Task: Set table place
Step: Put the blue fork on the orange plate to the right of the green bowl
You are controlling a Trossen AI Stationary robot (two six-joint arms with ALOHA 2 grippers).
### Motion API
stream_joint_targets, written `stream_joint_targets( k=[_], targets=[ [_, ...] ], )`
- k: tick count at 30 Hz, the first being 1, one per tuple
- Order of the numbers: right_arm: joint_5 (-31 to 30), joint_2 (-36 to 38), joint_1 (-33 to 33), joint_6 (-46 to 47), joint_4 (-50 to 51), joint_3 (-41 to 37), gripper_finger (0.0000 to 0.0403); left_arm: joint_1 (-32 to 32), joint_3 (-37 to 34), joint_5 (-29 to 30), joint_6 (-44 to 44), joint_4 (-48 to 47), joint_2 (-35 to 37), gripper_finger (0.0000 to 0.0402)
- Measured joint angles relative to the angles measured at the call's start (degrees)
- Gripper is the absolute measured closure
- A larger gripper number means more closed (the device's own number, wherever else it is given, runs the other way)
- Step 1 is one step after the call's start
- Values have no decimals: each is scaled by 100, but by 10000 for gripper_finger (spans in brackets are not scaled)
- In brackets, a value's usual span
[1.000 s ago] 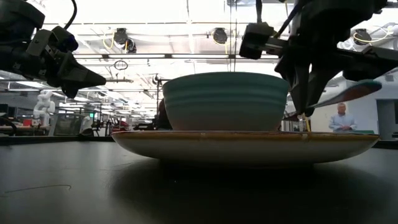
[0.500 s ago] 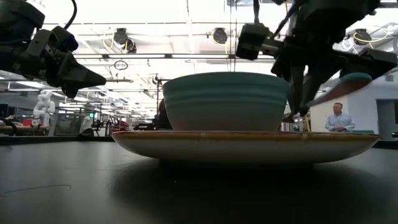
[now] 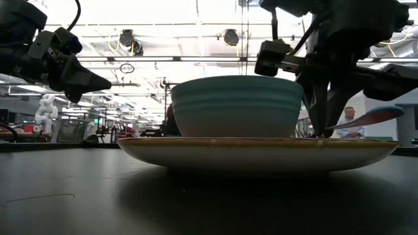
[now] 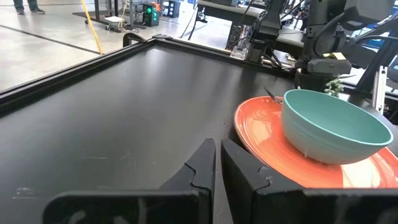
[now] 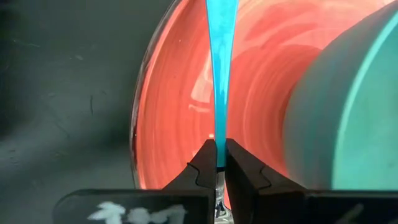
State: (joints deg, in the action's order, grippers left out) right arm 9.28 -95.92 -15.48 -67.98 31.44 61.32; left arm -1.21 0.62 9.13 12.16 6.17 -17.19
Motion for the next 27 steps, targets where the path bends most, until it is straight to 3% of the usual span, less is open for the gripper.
stream_joint_targets(
  k=[27],
  targets=[
    [147, 0, 93, -35, -390, -23, 397, 2, 0, 0, 2, 0, 0, 371]
  ],
)
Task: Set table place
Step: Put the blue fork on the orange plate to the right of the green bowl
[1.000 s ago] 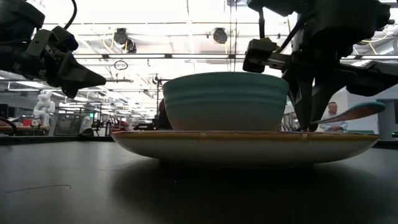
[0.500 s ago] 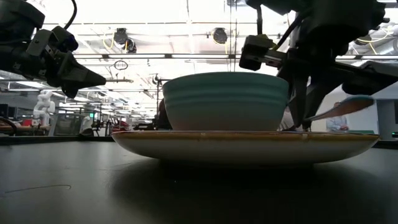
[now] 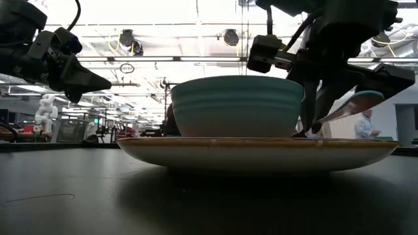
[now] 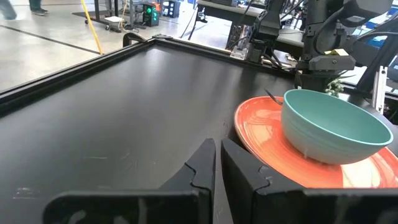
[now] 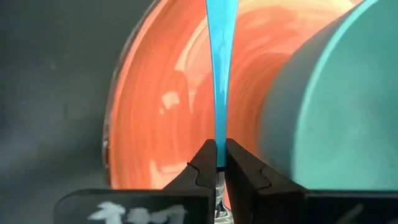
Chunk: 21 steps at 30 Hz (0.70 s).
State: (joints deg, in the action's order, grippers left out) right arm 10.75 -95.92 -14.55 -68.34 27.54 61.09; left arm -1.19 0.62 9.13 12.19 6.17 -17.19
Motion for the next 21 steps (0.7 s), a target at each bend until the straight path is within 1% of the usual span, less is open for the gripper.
stream_joint_targets(
  k=[8, 21],
  targets=[
    [-3, 0, 8, 4, -185, -241, 397, 0, 0, 0, 0, 0, 0, 371],
    [-3, 2, 116, -2, -264, -298, 397, -1, 0, 0, -2, 0, 0, 371]
  ],
)
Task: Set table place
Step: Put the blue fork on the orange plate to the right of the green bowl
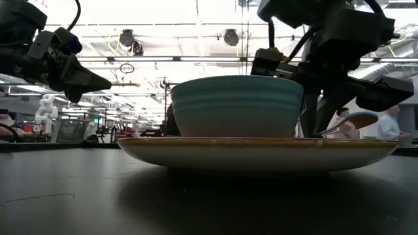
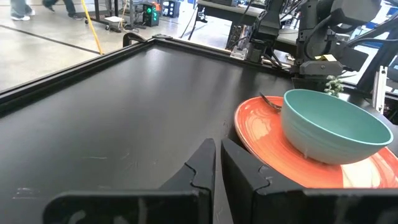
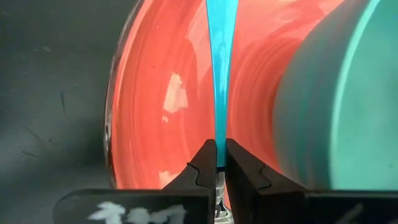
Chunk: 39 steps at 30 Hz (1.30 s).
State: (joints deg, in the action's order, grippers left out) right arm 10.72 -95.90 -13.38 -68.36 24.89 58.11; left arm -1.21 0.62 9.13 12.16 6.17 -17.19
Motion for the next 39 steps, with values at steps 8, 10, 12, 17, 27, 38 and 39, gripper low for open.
stream_joint_targets(
  k=[8, 10, 12, 17, 27, 38, 39],
  targets=[
    [3, 0, 6, 9, -39, 1, 397, 1, 0, 0, -44, 0, 0, 371],
    [5, 0, 6, 9, -40, 0, 397, 0, 0, 0, -44, 0, 0, 371],
    [5, -11, 6, 9, -47, 2, 397, 0, 0, 0, -44, 0, 0, 371],
    [7, -56, 6, 13, -86, 2, 397, 0, 0, 0, -42, -2, 0, 371],
    [9, -61, 6, 81, -93, 2, 397, 1, 0, 0, -42, 1, 0, 371],
    [9, -61, 6, 216, -112, 2, 397, 1, 0, 0, -39, 0, 0, 371],
    [9, -63, 6, 234, -112, 2, 397, -1, 0, 0, -37, 0, 0, 371]
  ],
)
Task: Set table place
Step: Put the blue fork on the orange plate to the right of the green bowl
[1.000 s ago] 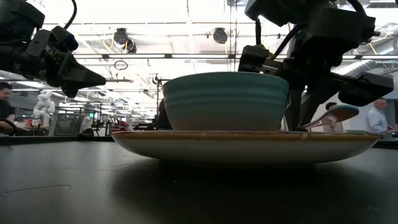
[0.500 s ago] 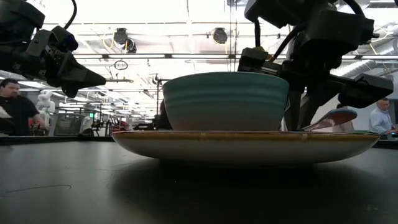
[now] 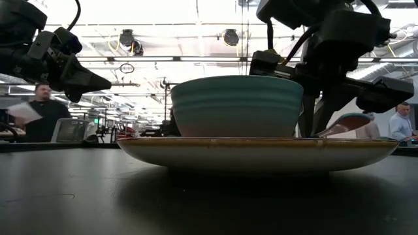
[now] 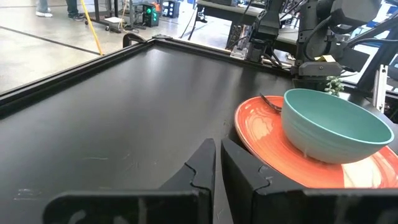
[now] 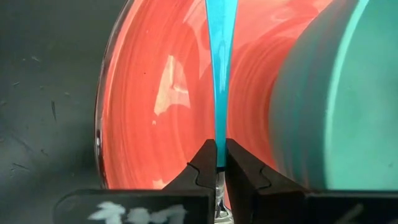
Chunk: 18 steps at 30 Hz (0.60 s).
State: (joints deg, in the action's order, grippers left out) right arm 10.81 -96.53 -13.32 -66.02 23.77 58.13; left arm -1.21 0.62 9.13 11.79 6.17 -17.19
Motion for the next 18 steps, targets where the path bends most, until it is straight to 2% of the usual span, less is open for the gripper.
stream_joint_targets(
  k=[18],
  targets=[
    [-2, 0, -24, 21, -431, -382, 397, 1, 0, 0, 0, 1, 0, 371]
  ],
)
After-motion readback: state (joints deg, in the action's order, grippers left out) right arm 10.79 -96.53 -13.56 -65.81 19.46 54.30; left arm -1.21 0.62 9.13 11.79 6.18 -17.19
